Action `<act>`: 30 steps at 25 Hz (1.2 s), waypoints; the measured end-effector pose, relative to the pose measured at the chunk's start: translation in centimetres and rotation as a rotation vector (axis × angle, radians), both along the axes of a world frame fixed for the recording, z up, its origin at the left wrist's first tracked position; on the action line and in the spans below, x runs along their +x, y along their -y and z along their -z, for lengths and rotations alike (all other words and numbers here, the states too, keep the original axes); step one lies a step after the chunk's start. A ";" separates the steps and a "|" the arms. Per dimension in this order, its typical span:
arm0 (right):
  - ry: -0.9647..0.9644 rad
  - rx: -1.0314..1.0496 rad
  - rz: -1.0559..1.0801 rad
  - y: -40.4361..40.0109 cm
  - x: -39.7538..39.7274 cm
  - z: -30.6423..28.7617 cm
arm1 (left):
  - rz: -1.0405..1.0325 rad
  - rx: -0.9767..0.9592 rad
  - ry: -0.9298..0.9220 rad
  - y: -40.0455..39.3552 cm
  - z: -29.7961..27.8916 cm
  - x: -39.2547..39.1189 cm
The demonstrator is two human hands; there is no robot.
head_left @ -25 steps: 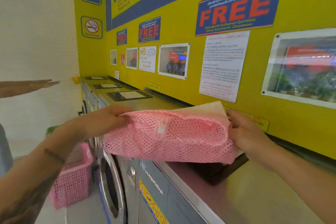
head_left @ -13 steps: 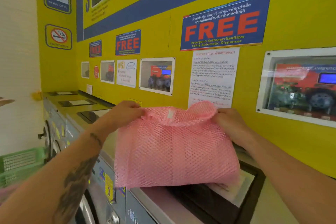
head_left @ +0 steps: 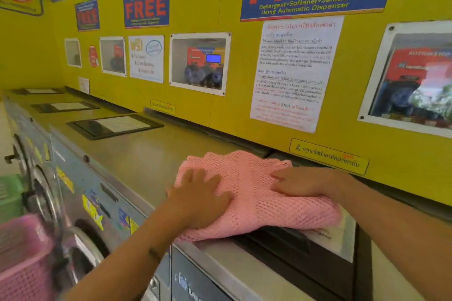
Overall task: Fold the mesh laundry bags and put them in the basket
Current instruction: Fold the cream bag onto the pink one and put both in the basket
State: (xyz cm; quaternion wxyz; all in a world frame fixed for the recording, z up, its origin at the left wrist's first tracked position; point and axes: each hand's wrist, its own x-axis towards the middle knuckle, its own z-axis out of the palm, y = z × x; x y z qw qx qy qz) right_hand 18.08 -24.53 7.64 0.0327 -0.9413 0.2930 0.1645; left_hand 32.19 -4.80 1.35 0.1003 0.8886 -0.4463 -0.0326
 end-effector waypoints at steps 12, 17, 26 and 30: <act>0.382 0.210 -0.023 -2.0 3.1 1.5 | -0.115 -0.793 -0.004 -6.3 -2.2 2.0; 0.411 0.308 -0.085 -3.3 1.9 0.7 | -0.397 -0.700 -0.257 -9.7 1.6 -4.2; 0.436 0.372 -0.176 -8.5 -2.0 0.9 | -0.349 -0.949 -0.929 -11.0 2.7 -8.7; 0.596 0.270 -0.303 -9.5 -3.7 1.3 | -0.322 -1.018 -0.727 -11.3 0.8 -10.3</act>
